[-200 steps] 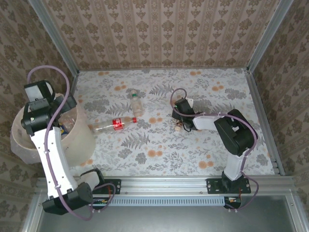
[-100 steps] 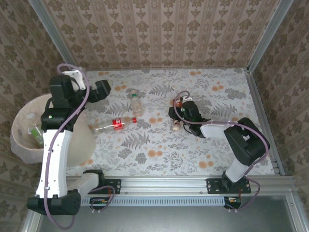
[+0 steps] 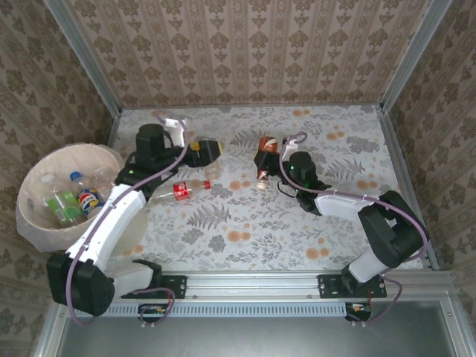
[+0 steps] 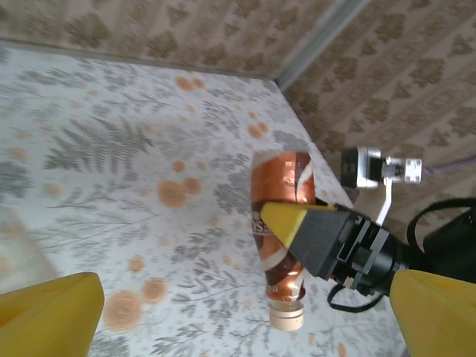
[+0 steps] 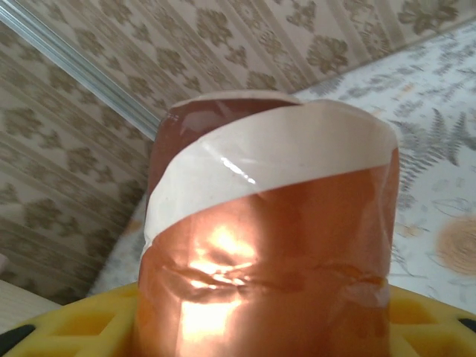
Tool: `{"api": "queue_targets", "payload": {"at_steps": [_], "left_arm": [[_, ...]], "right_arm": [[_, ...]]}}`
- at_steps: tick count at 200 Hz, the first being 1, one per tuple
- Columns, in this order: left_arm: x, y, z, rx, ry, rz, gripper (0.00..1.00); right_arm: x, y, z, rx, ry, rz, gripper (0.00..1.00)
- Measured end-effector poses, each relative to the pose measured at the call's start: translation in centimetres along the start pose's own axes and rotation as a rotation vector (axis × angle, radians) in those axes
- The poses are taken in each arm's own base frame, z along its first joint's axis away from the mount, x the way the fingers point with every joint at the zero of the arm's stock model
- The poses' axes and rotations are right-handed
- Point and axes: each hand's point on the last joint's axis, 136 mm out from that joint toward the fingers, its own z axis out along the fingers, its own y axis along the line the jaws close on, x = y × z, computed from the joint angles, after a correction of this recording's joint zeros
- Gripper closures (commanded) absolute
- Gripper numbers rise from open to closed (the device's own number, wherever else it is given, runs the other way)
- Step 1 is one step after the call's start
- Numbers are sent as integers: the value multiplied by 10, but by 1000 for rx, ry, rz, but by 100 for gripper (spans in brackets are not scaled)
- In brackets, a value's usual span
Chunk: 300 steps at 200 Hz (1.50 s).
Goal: Put the plastic bottles in the bin
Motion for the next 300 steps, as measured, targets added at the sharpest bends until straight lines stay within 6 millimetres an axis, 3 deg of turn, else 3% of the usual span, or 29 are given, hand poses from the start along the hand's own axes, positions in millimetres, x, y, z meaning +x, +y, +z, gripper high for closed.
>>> {"api": "queue_targets", "payload": {"at_steps": [56,94,120,165,195,236,268,300], "left_arm": [[34,-48,54,281,87,63,5],[55,-58,77,382,150,72,13],[59,-58,82,398,162,72,15],[61,-70,81,458,164,108,38],[63,-75,80,486,170,116,52],[67,-71,81,466,190,93,65],[71,-57,84,383,188,137,67],[69,-46,81,290,171,190,68]], "right_arm": [[-23,35,-6,-128,-60,119,55],[-38,63,-6,-221,-87,180,55],[-48,77,-9,-274,-111,213,55],[-55,95,-9,-335,-107,244,55],[-52,96,-6,-347,-93,254,53],[-50,97,-6,-352,-84,214,36],[-44,98,-4,-346,-22,225,18],[-49,101,-14,-329,1,212,7]]}}
